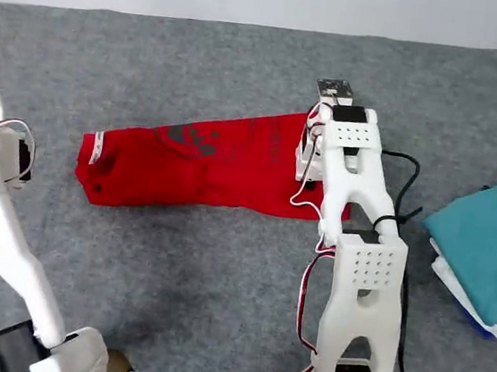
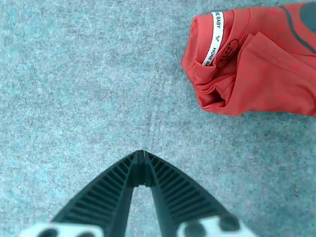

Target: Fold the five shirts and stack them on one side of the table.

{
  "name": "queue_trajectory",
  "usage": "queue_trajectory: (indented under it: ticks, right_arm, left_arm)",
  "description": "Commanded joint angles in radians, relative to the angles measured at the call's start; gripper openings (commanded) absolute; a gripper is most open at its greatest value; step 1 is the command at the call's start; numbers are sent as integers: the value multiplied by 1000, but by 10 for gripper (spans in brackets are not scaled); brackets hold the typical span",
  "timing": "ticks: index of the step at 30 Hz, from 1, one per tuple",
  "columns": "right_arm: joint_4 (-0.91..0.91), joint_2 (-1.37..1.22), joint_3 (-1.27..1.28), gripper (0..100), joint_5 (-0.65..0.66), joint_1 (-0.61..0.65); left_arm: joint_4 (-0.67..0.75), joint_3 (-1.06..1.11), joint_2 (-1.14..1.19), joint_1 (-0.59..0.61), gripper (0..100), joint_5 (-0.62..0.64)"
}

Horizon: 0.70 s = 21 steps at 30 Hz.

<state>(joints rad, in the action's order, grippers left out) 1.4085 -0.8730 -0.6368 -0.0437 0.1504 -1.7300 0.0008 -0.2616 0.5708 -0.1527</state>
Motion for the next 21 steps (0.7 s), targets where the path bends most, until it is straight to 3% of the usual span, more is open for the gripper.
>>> queue_trajectory:
  ticks: [1, 5, 13, 21]
  right_arm:
    - [-2, -18, -60, 349, -21, 41]
    - [30, -39, -100, 313, -21, 45]
    - [30, -48, -104, 6, -18, 45]
    - [79, -47, -110, 11, -12, 21]
  left_arm:
    - [-23, -2, -44, 2, 4, 3]
    - [-23, -2, -44, 5, 4, 3]
    - [-23, -2, -44, 5, 4, 3]
    - [-23, -7, -52, 5, 4, 3]
